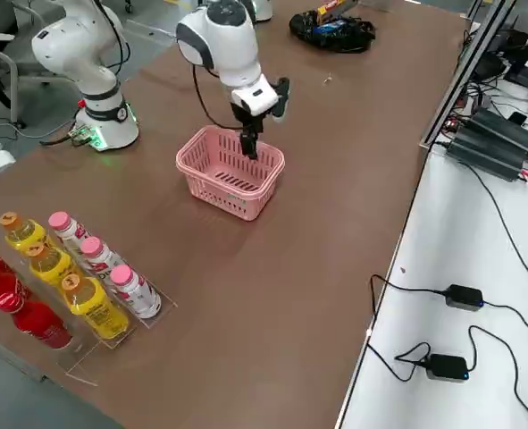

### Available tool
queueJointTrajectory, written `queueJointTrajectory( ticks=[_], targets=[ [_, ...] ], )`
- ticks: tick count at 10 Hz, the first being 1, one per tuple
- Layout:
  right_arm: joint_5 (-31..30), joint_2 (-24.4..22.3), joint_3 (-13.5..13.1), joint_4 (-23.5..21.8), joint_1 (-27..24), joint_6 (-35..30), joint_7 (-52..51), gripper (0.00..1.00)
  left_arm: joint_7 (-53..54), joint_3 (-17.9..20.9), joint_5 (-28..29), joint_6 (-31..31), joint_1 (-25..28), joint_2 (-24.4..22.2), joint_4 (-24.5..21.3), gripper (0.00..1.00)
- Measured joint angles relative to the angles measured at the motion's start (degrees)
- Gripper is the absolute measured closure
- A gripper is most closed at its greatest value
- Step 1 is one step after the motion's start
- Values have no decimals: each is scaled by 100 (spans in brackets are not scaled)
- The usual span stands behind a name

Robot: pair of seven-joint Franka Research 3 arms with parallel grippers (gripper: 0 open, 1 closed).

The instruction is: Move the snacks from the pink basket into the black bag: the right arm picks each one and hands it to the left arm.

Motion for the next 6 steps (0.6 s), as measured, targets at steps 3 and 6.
queueJointTrajectory(
  ticks=[3, 6],
  targets=[
    [0, 6, 15, -500, -40, 822, 0, 0, 4, 0, -35, 37, 7, -4, -3, 58],
    [0, 67, 36, -737, -40, 1213, 0, 0, 8, -3, -131, 46, 8, -47, 43, 32]
  ],
)
